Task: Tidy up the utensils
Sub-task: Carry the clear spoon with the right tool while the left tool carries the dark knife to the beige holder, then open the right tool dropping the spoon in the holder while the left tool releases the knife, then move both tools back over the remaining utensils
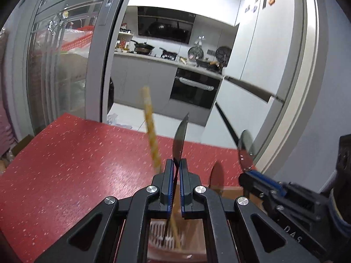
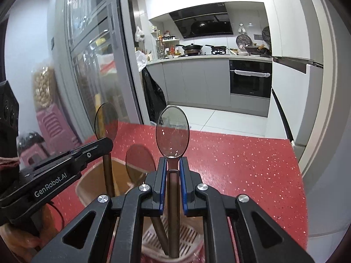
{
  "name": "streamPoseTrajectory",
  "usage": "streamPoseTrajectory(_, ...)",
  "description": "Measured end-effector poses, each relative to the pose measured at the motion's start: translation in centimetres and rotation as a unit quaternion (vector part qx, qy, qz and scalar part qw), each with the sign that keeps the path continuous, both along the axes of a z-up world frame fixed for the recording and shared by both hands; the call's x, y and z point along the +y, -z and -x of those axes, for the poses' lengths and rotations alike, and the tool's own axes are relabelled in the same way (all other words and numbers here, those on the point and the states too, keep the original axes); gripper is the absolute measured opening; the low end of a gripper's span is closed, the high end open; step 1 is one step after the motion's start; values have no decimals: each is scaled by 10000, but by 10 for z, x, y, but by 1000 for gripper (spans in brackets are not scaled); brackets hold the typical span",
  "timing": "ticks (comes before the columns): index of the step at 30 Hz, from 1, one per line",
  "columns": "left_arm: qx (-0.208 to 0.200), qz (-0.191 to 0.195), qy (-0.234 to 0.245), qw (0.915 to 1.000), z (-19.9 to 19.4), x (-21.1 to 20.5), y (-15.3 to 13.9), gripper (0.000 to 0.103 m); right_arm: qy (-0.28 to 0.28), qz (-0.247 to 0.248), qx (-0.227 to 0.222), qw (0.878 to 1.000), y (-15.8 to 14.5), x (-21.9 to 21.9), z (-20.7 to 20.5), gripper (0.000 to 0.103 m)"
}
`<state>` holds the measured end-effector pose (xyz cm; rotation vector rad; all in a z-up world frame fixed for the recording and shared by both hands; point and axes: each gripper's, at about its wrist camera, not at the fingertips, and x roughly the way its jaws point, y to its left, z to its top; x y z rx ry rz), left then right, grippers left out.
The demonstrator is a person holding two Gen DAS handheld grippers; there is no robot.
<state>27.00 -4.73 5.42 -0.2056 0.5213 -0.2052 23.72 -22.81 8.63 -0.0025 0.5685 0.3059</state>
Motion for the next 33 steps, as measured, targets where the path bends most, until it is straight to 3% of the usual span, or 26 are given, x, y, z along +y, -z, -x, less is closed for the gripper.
streamPoseTrajectory(7, 418, -197, -132, 9988, 9, 5, 4, 30, -172, 180, 260, 9994, 3, 6, 2, 14)
streamPoseTrajectory(9, 446, -238, -112, 9987, 14, 7, 1, 30, -159, 221, 340, 9990, -1, 8, 1, 24)
streamPoseTrajectory(11, 482, -319, -89, 9983, 19, 7, -2, 30, -110, 190, 323, 9992, -6, 5, 6, 44)
streamPoseTrajectory(15, 597, -417, -58, 9973, 32, 10, -7, 30, -66, 17, 322, 9995, -18, 0, 23, 46)
streamPoseTrajectory(19, 735, -476, -40, 9962, 48, 16, -11, 30, 29, -156, 414, 9990, -22, -7, 49, 58)
streamPoseTrajectory(33, 1205, -954, -13, 9881, 113, 27, 2, 31, 434, -708, 1451, 9859, 7, -28, 115, 63)
